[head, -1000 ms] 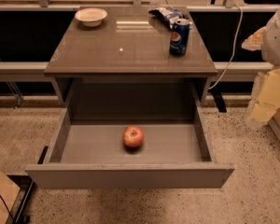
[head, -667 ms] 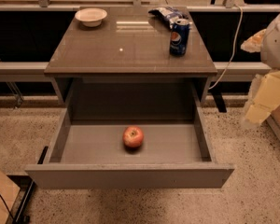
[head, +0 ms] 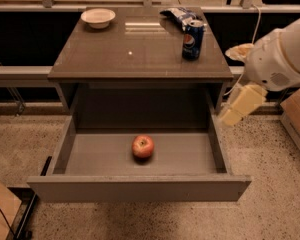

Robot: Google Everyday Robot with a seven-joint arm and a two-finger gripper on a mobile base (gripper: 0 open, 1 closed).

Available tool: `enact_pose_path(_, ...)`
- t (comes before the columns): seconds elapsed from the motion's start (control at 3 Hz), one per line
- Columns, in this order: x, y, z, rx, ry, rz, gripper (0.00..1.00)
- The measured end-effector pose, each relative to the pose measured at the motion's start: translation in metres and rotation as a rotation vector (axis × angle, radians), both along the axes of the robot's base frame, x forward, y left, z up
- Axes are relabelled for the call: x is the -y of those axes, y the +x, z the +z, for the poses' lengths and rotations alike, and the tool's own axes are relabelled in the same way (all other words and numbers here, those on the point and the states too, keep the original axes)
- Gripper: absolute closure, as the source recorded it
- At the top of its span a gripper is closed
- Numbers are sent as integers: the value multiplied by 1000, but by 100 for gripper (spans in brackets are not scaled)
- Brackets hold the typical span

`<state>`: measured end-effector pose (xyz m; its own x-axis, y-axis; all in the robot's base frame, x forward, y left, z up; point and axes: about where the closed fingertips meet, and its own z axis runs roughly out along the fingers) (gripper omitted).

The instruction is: Pick apple from top drawer and place on counter

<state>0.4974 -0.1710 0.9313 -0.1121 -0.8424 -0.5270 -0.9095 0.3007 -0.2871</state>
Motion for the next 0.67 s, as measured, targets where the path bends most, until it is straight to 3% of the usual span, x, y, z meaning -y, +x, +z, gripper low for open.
enact_pose_path(0.33,-3,5,2,18,7,-3,0)
enact_pose_path(0.67,-8,4,-8,-8,3,1,0)
